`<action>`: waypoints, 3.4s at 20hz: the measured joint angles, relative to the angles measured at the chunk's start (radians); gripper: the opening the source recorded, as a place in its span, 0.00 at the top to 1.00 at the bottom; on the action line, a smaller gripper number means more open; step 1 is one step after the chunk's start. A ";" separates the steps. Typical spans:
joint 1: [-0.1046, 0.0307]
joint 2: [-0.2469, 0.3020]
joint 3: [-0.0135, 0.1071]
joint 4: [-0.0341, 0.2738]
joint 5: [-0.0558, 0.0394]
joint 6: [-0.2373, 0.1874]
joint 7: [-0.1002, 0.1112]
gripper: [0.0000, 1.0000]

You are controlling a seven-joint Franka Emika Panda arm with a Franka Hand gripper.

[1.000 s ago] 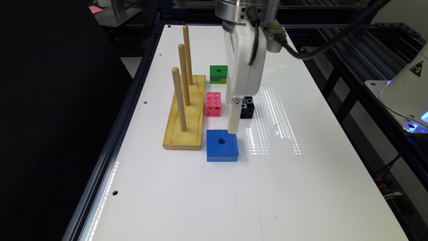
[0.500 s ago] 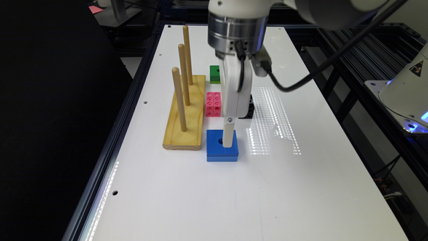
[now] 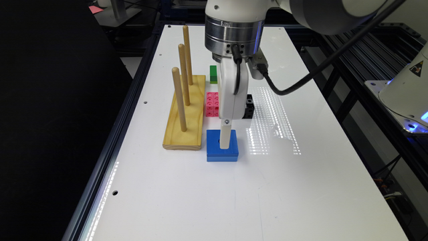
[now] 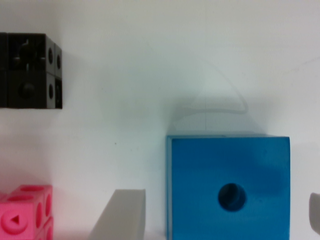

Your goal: Pick up blue block.

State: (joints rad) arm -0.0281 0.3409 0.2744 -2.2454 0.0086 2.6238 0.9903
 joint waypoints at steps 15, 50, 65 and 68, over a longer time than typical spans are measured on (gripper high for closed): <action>0.016 0.091 -0.007 0.039 -0.0138 0.051 0.007 0.00; 0.023 0.139 -0.022 0.060 -0.0255 0.067 0.010 1.00; 0.023 0.048 -0.022 0.060 -0.0273 -0.028 0.015 1.00; 0.023 0.000 -0.018 0.060 -0.0273 -0.074 0.023 1.00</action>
State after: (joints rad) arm -0.0054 0.3414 0.2562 -2.1857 -0.0186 2.5499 1.0132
